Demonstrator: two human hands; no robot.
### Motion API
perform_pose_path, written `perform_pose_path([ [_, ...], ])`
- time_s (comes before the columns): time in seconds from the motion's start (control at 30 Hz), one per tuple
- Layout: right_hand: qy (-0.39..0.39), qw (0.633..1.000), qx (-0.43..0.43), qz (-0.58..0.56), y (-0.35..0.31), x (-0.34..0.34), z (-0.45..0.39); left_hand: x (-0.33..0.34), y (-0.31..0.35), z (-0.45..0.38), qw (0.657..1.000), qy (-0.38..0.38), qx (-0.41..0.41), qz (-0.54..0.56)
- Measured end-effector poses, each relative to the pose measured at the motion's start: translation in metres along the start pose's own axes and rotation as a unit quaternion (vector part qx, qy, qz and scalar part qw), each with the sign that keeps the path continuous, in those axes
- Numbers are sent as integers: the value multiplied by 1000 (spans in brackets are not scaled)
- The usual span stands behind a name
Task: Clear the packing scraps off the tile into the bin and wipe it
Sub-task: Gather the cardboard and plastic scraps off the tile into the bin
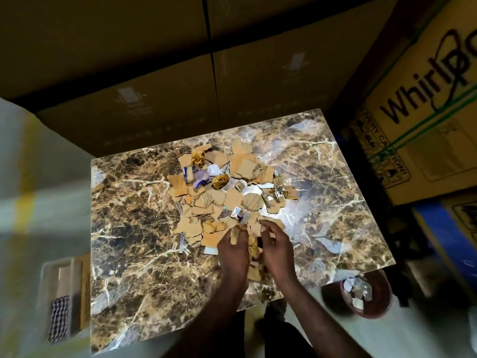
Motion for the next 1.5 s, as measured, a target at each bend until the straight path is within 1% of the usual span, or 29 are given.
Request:
perform_pose_path([
  [0.07,-22,997,-33,70,2,6,-19,-7,-14,-1,999,32,-6,-19],
  [0.13,-51,990,-70,107,-5,18,-40,-15,-33,-11,998,58,-8,-7],
  [0.17,-66,985,-91,127,-11,26,-50,-20,-18,-1,998,62,-17,2],
  [0.2,-84,978,-114,152,-17,36,-60,-24,-17,0,998,61,-32,9],
  [0.27,-137,957,-144,209,-21,59,-76,-31,-16,2,996,77,-51,13],
  [0.33,-179,926,-175,281,-19,78,-84,-36,-21,-2,994,91,-52,12],
  [0.4,-197,897,-208,337,-19,86,-86,-39,-23,-5,993,107,-44,19],
  [0.47,-201,888,-218,351,-17,85,-87,-40,-21,-5,992,122,-32,10],
  [0.53,-196,899,-217,326,-16,79,-90,-39,-12,-6,993,120,-17,7],
  [0.57,-187,913,-208,298,-16,73,-90,-38,-8,-5,993,117,-11,3],
  [0.63,-163,950,-170,208,-17,53,-91,-32,-7,-8,993,114,2,12],
  [0.7,-147,976,-126,102,-23,23,-83,-22,-4,-4,993,114,-1,41],
  [0.77,-140,986,-92,1,-23,-11,-68,1,5,9,992,85,-17,87],
  [0.87,-136,978,-12,-157,-9,-56,-38,47,7,24,987,44,-51,145],
  [0.93,-99,968,20,-230,5,-83,-21,83,11,41,989,4,-51,142],
  [0.97,-71,966,24,-248,13,-98,-15,103,11,49,990,-19,-47,135],
  [1.07,-2,970,9,-243,35,-137,0,155,7,78,990,-97,-35,100],
  [1.17,87,978,3,-187,57,-179,16,207,1,111,980,-196,8,44],
  [1.2,117,976,11,-181,62,-191,21,222,-1,123,974,-224,23,25],
  [1.27,179,961,37,-206,80,-219,30,254,-11,152,957,-287,37,-9],
  [1.33,241,947,51,-206,102,-247,41,281,-29,175,936,-349,14,-43],
  [1.4,270,935,79,-215,128,-265,51,304,-50,192,913,-402,-8,-75],
  [1.47,302,912,115,-252,155,-279,64,322,-81,209,887,-451,-58,-86],
  [1.5,325,898,123,-269,165,-286,70,327,-92,213,880,-460,-57,-105],
])
Point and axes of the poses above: each hand's wrist, its own z-axis away from the middle knuckle, its own x-axis out of the palm, y = z × x, the point moved 6 cm from there along -z, towards the middle knuckle, and after that the axes turned 2 degrees about -x, right-handed, at the moved point
